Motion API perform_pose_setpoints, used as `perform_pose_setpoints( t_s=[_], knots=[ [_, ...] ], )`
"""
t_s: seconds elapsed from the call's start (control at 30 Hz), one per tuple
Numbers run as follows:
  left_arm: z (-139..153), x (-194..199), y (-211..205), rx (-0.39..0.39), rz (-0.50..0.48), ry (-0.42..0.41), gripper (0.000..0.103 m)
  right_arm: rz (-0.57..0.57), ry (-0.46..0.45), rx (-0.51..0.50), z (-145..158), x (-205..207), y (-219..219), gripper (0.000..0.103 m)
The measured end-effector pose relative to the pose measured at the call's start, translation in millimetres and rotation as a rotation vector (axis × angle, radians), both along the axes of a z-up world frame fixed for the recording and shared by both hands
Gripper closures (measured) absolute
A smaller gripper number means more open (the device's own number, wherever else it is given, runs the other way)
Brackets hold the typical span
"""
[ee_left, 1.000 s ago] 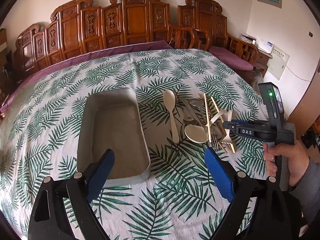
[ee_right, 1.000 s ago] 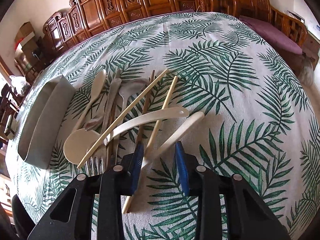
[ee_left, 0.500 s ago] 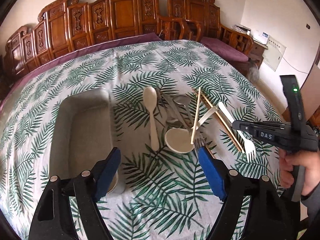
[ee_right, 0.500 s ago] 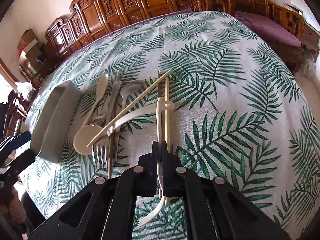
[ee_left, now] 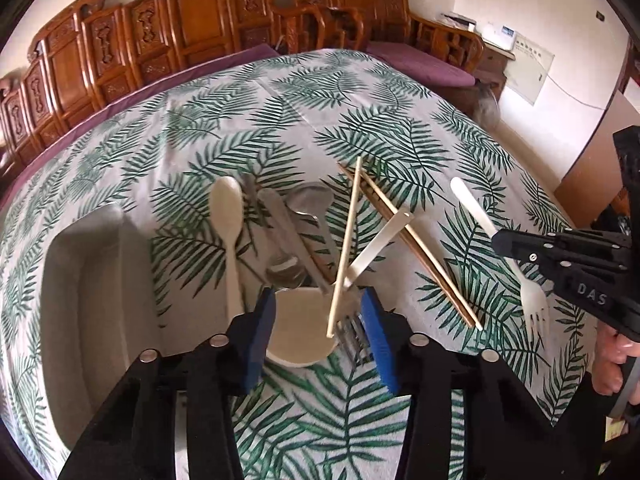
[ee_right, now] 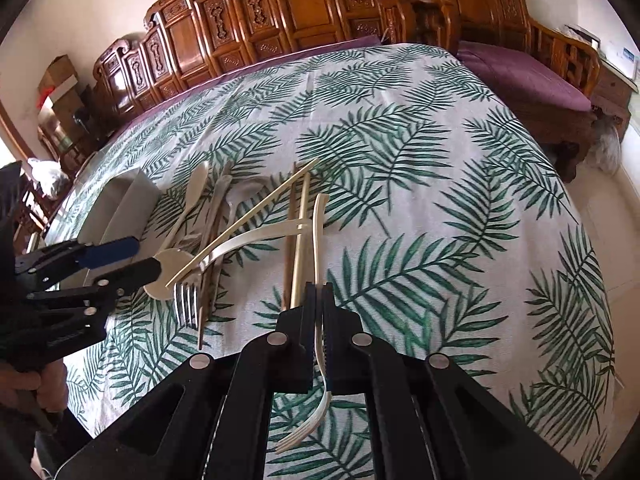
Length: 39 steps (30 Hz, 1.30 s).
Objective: Organize utensils
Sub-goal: 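Lift the wooden fork with the right gripper while the left gripper grasps a wooden chopstick, then carry the chopstick with the left gripper into the grey tray and release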
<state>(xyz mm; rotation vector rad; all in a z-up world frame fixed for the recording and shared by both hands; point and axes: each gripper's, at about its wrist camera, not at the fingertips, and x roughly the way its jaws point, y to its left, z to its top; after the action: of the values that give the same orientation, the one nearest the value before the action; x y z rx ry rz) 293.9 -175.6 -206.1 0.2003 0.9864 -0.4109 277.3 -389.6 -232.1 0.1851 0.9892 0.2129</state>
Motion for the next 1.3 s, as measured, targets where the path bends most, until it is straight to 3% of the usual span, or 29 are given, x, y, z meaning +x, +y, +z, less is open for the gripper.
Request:
perform_pose_setpoints(
  t_s=[0.23, 0.5, 0.57, 0.83, 1.3],
  knots=[
    [-20, 15, -16, 0.037, -0.028, 0.055, 0.083, -0.046, 0.007, 0.026, -1, 2, -20, 0.099],
    [-27, 19, -21, 0.06, -0.039, 0.076, 0.089, -0.041, 0.012, 0.036, -1, 2, -17, 0.099],
    [-26, 19, -21, 0.062, -0.03, 0.073, 0.098, -0.032, 0.01, 0.028, 0, 1, -13, 0.099],
    [-19, 12, -14, 0.026, 0.0, 0.078, 0.099, -0.01, 0.003, 0.02, 3, 0, -4, 0.099],
    [42, -23, 34, -0.026, 0.031, -0.049, 0.099, 0.073, -0.051, 0.005, 27, -7, 31, 0.099]
  ],
)
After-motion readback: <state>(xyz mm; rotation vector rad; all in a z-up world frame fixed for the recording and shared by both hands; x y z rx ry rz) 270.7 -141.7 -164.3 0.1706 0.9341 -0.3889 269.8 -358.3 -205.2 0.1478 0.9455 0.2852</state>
